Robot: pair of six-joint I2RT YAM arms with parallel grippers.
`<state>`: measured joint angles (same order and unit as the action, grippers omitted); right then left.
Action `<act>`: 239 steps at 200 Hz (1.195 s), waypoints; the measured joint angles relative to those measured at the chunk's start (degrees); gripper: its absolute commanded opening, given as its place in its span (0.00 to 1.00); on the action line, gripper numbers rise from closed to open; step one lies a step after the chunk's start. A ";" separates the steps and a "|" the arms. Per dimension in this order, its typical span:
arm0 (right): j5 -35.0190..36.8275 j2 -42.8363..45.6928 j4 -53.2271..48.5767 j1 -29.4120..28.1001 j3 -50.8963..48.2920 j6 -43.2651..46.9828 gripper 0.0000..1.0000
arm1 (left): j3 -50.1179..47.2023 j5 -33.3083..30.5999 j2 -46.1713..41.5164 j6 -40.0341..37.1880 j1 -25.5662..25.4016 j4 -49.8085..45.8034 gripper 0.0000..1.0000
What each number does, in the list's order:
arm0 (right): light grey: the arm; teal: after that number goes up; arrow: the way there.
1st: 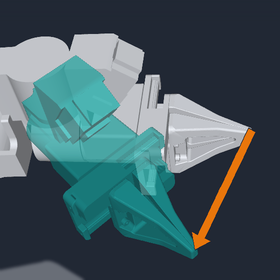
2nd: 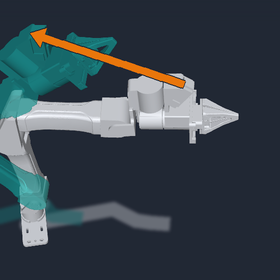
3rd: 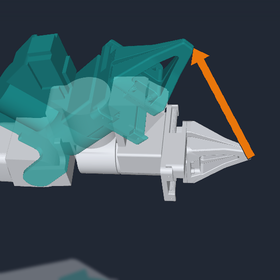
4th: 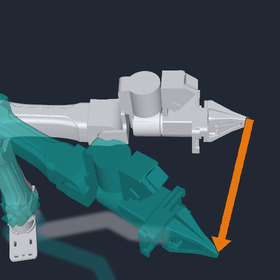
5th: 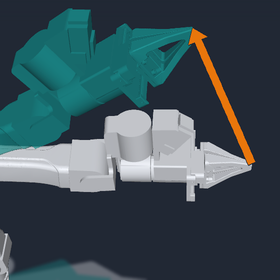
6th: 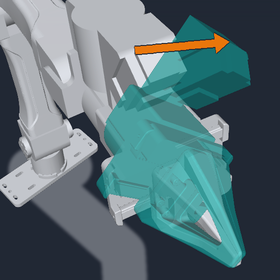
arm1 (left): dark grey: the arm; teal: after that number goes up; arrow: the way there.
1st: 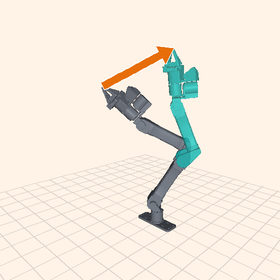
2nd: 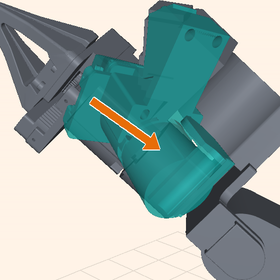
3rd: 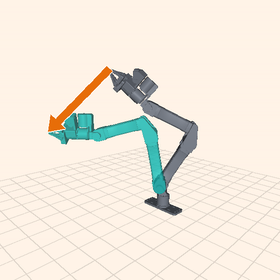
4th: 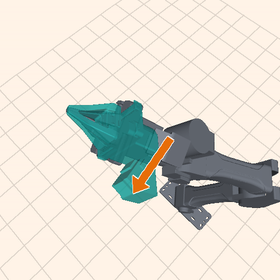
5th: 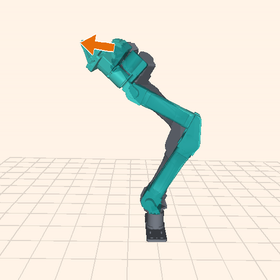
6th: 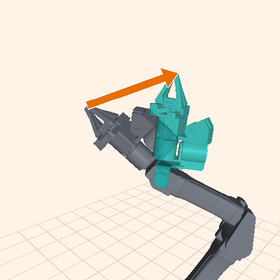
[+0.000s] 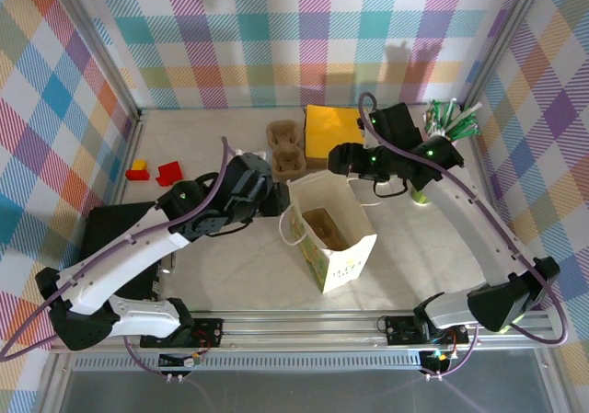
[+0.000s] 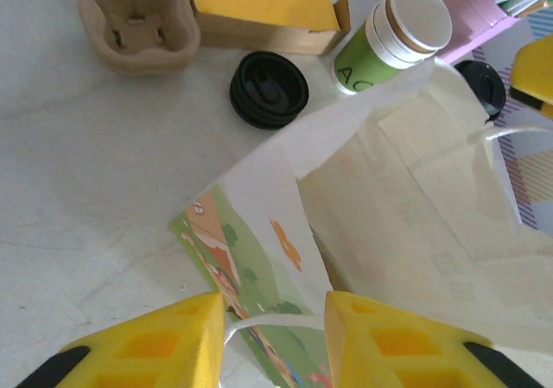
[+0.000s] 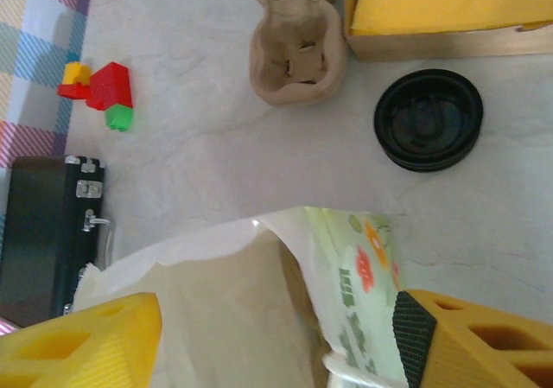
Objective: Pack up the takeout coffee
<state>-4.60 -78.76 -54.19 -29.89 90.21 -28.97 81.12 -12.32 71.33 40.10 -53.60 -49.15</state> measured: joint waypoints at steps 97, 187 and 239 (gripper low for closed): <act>2.69 11.28 -4.35 6.64 -1.95 6.27 0.78 | -2.16 -0.83 7.02 10.16 -4.07 5.20 0.33; 2.47 12.31 -7.19 9.77 -2.16 8.55 0.78 | 0.70 -6.97 6.84 8.20 -2.10 -0.76 0.02; 2.43 12.50 -7.23 12.79 -2.58 8.94 0.78 | 0.72 -6.69 4.15 3.72 4.74 -2.21 0.00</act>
<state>-2.17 -66.26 -61.43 -17.10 87.64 -20.03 81.84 -19.00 75.48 43.81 -48.86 -51.35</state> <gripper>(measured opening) 0.781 0.057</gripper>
